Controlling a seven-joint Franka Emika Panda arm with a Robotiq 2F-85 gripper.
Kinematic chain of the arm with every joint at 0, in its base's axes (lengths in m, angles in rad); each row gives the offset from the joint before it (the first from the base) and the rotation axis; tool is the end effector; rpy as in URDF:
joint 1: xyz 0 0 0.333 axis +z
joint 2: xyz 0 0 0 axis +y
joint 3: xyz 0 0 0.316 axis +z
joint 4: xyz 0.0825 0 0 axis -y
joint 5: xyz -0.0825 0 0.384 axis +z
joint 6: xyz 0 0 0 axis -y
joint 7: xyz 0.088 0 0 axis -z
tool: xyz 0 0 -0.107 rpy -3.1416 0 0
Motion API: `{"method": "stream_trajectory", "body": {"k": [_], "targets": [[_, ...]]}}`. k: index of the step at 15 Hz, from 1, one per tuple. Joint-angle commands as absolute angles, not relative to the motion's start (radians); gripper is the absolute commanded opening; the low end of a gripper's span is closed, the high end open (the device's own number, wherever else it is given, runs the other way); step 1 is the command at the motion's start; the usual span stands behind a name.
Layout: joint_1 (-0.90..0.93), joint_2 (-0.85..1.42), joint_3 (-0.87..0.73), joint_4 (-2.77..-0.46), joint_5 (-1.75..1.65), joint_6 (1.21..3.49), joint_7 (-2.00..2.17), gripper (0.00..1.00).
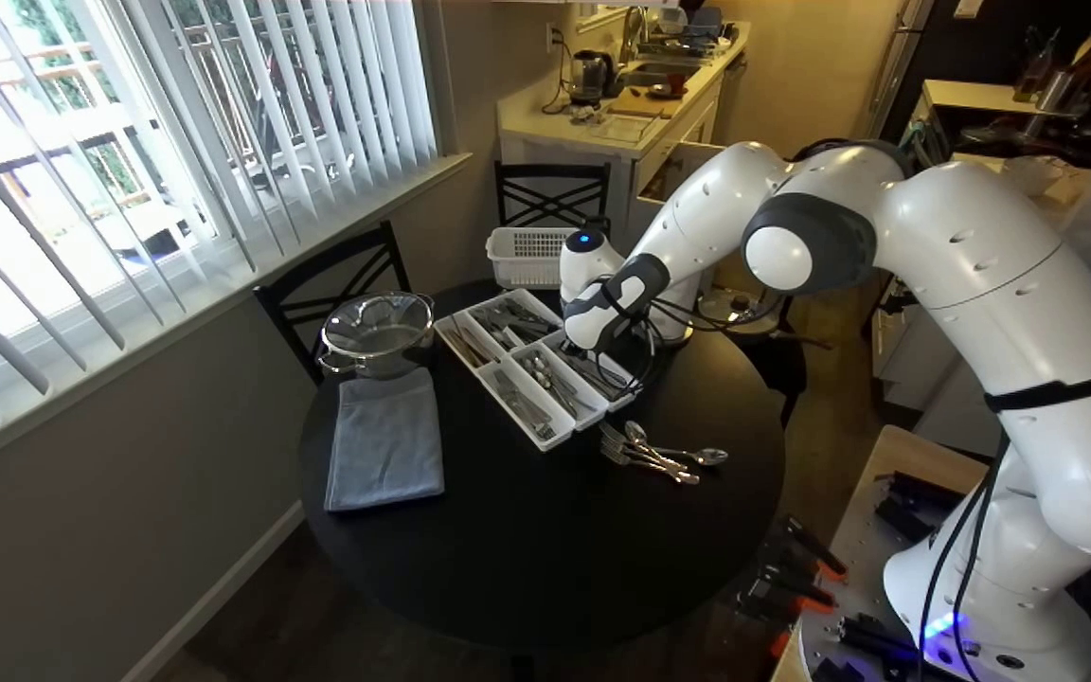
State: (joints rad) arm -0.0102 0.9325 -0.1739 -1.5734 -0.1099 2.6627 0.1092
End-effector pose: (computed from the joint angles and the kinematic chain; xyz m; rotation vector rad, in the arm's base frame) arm 0.6947 -0.1082 0.1098 2.9297 -0.1740 0.2311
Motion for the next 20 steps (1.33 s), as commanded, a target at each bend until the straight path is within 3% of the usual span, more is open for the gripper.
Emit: {"method": "stream_trajectory", "body": {"k": [1,2,4,13,15,20], "targets": [[0.004,0.969,-0.200,-1.509,-0.096,2.646,0.182,0.26],[0.011,0.973,-0.211,-1.504,-0.100,2.645,0.202,0.27],[0.015,0.971,-0.214,-1.505,-0.106,2.641,0.211,0.38],[-0.029,0.720,-0.053,-1.829,-0.079,2.834,0.073,0.95],[-0.031,0.659,-0.023,-1.923,-0.081,2.855,0.048,1.00],[-0.051,0.589,0.041,-2.128,-0.049,2.852,0.013,1.00]]}}
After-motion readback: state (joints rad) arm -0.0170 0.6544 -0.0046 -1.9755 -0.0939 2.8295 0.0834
